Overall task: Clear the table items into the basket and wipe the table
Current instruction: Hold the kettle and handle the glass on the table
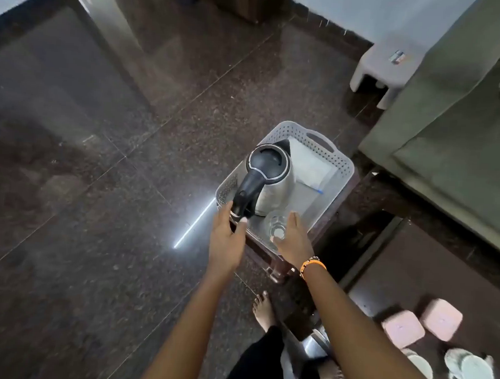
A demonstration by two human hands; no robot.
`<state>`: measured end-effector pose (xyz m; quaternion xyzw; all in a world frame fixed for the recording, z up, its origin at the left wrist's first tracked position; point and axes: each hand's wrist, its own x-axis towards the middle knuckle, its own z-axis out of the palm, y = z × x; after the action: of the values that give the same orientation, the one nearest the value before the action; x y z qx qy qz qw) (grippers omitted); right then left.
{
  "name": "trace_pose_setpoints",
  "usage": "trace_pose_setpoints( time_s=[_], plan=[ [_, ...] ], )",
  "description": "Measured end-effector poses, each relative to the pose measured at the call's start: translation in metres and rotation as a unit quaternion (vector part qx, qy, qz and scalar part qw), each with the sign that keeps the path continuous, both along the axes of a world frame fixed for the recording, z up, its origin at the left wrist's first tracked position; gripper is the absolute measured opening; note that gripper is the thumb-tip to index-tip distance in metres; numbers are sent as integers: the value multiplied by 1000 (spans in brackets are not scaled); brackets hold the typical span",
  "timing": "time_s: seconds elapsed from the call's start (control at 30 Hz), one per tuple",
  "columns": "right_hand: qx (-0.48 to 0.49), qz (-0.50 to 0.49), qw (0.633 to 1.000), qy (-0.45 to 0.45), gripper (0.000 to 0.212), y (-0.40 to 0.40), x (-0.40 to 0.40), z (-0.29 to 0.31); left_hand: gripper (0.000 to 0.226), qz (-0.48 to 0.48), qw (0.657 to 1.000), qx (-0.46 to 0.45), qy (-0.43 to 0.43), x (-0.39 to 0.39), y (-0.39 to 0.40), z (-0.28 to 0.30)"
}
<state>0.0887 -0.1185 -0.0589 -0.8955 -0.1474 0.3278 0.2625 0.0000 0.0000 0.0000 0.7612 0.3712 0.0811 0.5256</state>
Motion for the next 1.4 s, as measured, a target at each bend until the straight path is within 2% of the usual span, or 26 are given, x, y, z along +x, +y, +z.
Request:
trace_pose_setpoints(
  time_s=[0.1,0.17,0.27,0.37,0.5,0.67,0.87,1.03,1.17,1.4],
  plan=[
    [-47,16,999,-22,90,11,1,-11,45,-14,999,-35,15,21,14,-3],
    [-62,11,997,-38,91,16,0,-17,42,-33,998,-27,40,33,23,-6],
    [-57,-3,996,-63,93,17,-1,-23,33,-53,995,-20,80,48,34,-12],
    [-13,-36,997,-63,89,15,2,-26,34,-68,990,-31,119,60,41,-19],
    [27,-62,995,-72,82,6,3,-22,29,-50,991,-66,109,68,45,-23],
    [114,-151,976,-109,80,-10,-6,-7,24,-43,989,-140,33,64,37,-22],
    [159,-203,956,-138,83,-37,-20,13,39,-71,996,-56,14,66,17,0],
    [191,-238,937,-171,79,-81,-37,34,26,-95,995,-34,-7,42,-6,27],
    [179,-255,933,-178,81,-132,-49,40,27,-144,989,12,-3,13,-36,51],
    [107,-281,935,-188,81,-221,-57,21,30,-216,975,27,45,-24,-103,64]
  ],
)
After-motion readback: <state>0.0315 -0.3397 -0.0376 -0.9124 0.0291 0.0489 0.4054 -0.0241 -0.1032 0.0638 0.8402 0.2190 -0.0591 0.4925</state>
